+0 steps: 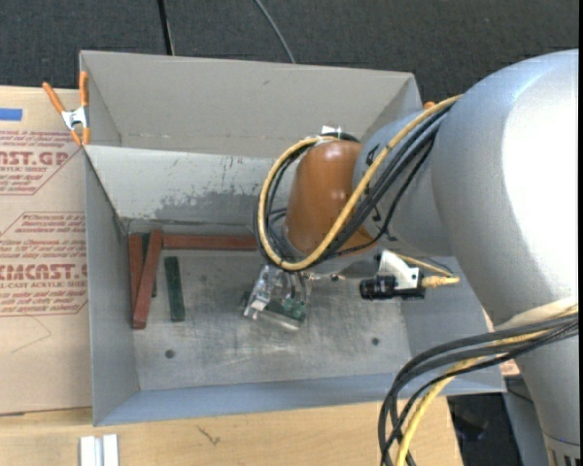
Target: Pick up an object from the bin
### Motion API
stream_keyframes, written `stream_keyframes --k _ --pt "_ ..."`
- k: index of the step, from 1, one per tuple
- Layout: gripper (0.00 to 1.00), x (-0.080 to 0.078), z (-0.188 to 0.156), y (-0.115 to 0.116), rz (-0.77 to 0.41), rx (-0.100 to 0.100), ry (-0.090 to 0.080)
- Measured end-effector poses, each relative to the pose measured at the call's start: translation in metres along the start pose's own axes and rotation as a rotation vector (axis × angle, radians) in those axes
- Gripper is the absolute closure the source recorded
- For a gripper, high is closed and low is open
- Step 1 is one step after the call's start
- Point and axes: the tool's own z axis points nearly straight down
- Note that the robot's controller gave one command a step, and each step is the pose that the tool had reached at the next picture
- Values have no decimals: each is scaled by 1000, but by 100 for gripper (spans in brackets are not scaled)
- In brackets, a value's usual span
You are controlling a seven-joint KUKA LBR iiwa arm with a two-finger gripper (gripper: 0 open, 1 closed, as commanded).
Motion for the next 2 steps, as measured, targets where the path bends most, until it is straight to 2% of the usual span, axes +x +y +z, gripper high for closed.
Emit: stream_keyframes --k 1,2 --pt "100 1 -3 0 0 3 4" --pt "100 5 -18 -3 -2 15 24"
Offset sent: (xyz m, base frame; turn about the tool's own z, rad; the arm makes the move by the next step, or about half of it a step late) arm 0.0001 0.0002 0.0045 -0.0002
